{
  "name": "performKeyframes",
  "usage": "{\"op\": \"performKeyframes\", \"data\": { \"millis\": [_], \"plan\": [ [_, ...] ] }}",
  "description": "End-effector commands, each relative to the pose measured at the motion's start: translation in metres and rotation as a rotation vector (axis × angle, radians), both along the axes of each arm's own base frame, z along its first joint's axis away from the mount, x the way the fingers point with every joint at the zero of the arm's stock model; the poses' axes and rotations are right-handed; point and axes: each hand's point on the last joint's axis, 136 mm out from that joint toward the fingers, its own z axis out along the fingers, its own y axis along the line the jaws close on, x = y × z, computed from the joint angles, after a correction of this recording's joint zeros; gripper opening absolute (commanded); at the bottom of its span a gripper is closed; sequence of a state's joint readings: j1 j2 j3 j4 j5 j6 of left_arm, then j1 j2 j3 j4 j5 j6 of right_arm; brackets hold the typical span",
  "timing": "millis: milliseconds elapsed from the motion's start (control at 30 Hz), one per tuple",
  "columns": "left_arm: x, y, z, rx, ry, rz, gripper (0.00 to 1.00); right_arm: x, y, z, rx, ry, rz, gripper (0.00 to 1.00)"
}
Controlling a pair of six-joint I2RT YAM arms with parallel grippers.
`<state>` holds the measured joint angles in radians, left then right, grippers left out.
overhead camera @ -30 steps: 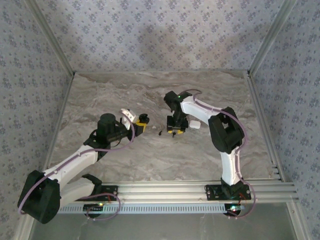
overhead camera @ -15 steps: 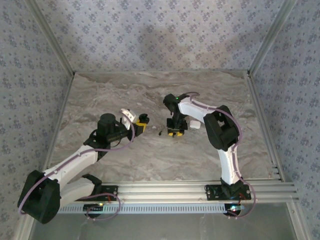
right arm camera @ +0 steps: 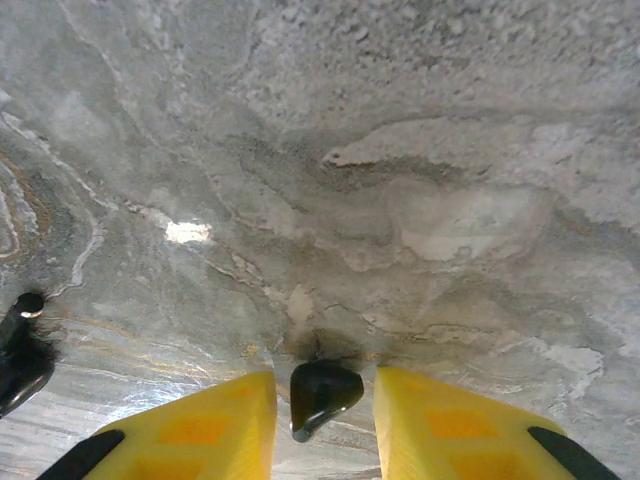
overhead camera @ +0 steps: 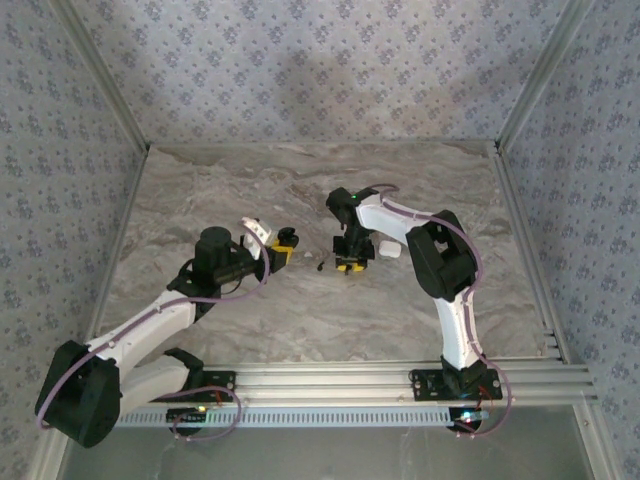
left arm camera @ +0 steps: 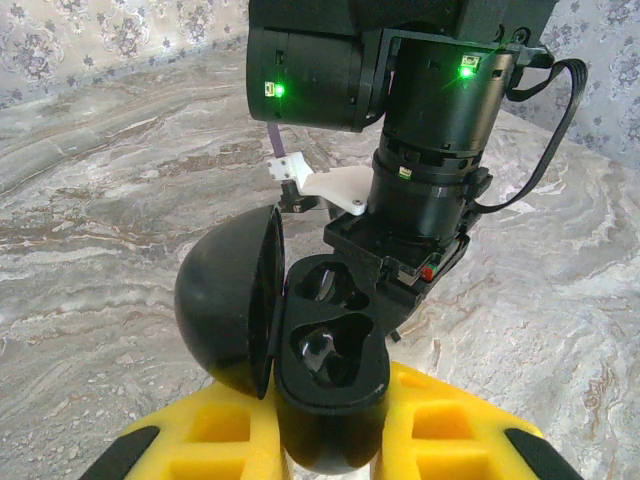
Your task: Insert the wireless bluetooth earbuds into the charging case
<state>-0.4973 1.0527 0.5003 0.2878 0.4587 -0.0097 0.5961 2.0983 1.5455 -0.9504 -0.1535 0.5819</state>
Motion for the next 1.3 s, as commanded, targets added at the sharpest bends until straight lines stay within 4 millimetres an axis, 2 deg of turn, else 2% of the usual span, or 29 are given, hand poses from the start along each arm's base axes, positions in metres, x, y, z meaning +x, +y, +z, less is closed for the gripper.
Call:
{"op": "performKeyframes", "data": {
  "millis": [0, 433, 700, 833, 1033, 1267],
  "plan": [
    [0.004, 0.0, 0.015, -0.018, -0.026, 0.003, 0.12, 0.006, 0.001, -0.006, -0.001, 0.0, 0.01, 0.31],
    [0.004, 0.0, 0.012, -0.007, -0.017, 0.004, 0.11, 0.012, 0.001, -0.005, 0.005, -0.033, 0.016, 0.21],
    [0.004, -0.001, 0.009, 0.0, -0.009, -0.007, 0.11, 0.016, -0.002, 0.009, 0.016, -0.104, 0.004, 0.2],
    [0.001, -0.006, 0.007, -0.007, -0.003, -0.033, 0.11, 0.02, -0.004, 0.026, 0.055, -0.199, -0.016, 0.2],
    [0.0, -0.019, 0.0, -0.038, -0.011, -0.059, 0.1, 0.019, -0.011, 0.068, 0.15, -0.377, -0.049, 0.2],
    [0.003, -0.049, -0.006, -0.068, -0.041, -0.118, 0.09, 0.014, -0.022, 0.121, 0.243, -0.605, -0.014, 0.21]
  ]
}}
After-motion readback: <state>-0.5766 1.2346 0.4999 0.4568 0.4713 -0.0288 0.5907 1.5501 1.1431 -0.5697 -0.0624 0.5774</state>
